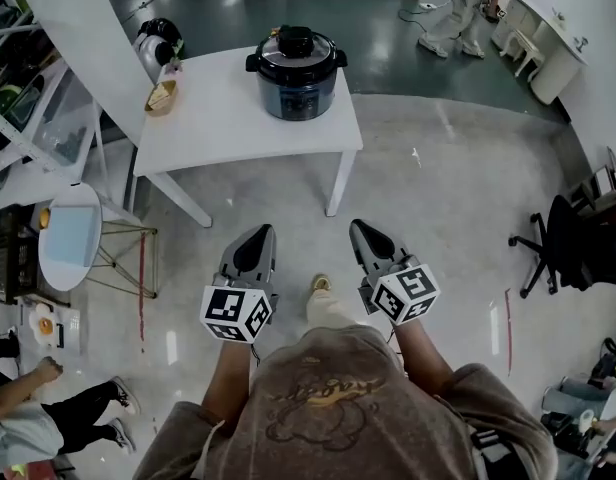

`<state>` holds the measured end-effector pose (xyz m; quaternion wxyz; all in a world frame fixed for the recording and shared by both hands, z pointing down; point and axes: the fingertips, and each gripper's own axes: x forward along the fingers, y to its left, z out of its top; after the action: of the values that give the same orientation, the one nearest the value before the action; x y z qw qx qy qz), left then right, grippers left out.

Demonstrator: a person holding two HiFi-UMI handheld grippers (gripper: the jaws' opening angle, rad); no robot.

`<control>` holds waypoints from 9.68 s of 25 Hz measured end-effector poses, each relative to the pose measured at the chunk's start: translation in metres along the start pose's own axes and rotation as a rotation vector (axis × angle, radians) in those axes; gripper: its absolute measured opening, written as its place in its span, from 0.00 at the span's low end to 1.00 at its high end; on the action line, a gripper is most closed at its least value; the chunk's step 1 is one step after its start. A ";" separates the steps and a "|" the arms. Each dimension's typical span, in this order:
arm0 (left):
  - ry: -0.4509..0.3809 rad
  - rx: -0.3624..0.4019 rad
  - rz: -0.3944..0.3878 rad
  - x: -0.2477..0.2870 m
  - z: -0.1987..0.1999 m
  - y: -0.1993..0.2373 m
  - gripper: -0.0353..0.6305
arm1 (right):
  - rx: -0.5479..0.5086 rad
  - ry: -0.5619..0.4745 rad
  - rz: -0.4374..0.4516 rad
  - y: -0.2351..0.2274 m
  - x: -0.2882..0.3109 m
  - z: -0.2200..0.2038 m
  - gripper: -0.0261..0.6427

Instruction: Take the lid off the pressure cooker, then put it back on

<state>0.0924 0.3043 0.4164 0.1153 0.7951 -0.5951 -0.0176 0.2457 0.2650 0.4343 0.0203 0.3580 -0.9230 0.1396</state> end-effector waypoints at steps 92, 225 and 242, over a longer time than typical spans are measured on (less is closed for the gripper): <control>0.250 0.347 -0.551 0.487 0.104 0.202 0.53 | -0.362 0.250 0.418 -0.226 0.457 0.151 0.46; 0.300 0.407 -0.775 0.298 0.108 0.422 0.44 | -0.329 0.262 0.416 0.046 0.592 0.076 0.43; 0.441 0.324 -0.710 0.315 -0.004 0.453 0.44 | -0.291 0.368 0.489 0.018 0.618 -0.032 0.43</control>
<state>-0.2417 -0.1148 0.5474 0.1004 0.9427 -0.2415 0.2073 -0.2273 -0.1186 0.5452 0.2036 0.0882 -0.9726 0.0693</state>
